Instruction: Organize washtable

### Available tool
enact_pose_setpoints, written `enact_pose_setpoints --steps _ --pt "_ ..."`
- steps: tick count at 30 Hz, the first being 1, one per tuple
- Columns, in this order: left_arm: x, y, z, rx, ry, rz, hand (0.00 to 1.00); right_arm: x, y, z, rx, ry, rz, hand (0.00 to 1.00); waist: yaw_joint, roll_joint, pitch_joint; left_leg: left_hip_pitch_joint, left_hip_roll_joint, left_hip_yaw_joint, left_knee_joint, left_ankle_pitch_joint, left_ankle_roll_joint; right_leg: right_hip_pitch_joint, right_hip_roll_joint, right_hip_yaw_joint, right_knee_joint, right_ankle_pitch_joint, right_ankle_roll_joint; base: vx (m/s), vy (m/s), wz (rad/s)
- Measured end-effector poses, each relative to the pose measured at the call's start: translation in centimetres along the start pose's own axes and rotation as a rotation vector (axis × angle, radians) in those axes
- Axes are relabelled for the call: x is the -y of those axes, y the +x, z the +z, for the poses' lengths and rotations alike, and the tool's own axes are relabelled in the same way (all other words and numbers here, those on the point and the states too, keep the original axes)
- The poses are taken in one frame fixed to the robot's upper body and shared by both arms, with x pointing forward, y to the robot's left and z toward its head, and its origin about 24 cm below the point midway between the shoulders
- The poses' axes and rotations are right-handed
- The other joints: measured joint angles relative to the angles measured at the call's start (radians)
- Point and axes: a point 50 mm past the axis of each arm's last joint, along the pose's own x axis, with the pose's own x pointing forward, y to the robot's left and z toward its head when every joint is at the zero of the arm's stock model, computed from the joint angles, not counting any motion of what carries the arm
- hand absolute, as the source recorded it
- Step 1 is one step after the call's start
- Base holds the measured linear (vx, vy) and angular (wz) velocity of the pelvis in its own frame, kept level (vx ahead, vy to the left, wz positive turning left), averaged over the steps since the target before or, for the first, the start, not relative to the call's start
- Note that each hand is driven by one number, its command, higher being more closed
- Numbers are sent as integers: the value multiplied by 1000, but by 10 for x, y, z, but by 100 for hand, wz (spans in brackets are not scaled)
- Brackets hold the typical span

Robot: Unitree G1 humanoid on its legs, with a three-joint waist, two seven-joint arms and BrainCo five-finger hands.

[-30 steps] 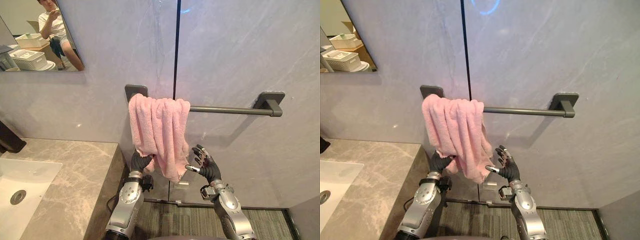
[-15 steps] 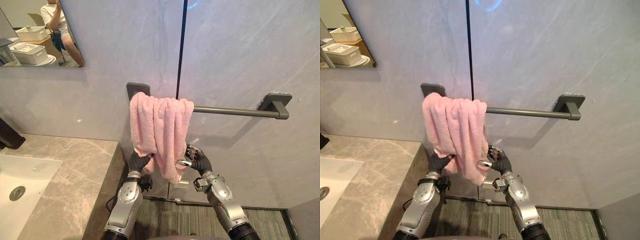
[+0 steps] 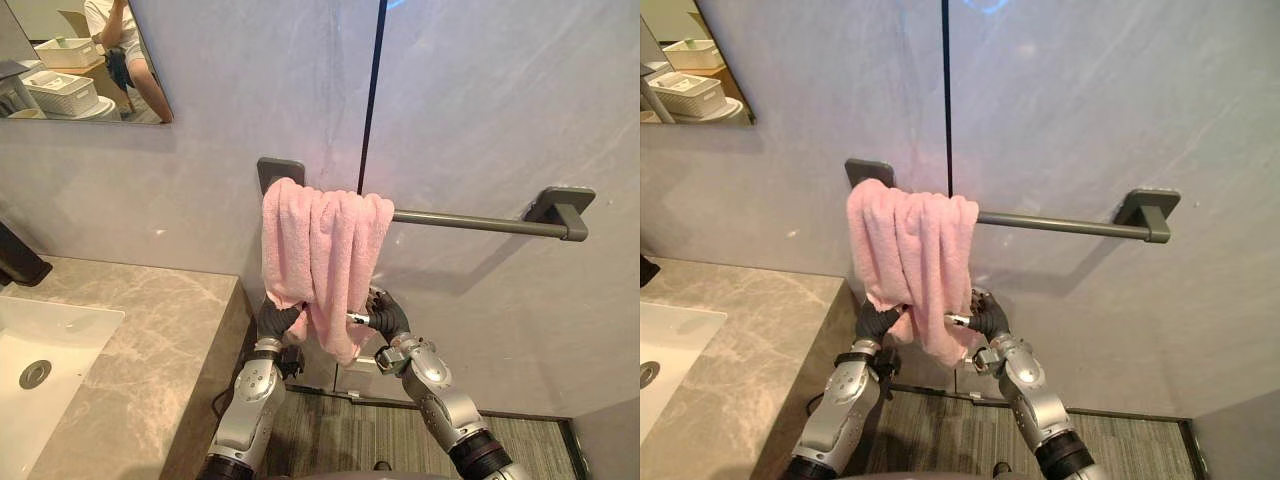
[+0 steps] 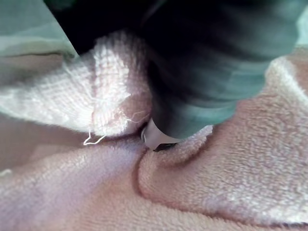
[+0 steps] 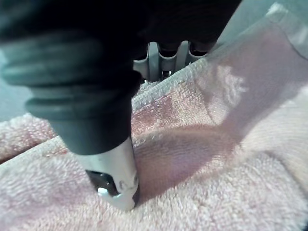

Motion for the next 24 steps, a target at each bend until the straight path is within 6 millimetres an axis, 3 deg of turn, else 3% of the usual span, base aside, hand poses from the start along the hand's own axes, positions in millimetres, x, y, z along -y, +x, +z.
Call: enact_pose_setpoints --steps 3,7,10,24 --pt "1 0 0 2 -7 -5 100 -1 2 3 3 -6 11 100 0 3 2 -1 6 0 0 1 -2 -1 6 0 0 0 -6 -5 -11 0" --pt "2 1 1 7 -10 -8 100 -24 19 22 59 -7 117 100 3 9 7 -2 16 -4 -1 2 -5 -1 16 -3 -1 2 -9 -2 -25 1" --pt "2 1 1 8 -11 -8 100 -31 21 23 67 10 150 100 7 14 10 -2 17 -6 -2 4 -7 -1 17 -4 -3 2 -9 14 -9 2" --pt "2 2 -3 -10 -10 -3 100 -25 18 22 81 62 122 100 4 14 11 1 16 -4 -4 4 -7 1 17 2 -6 2 -9 0 0 0"
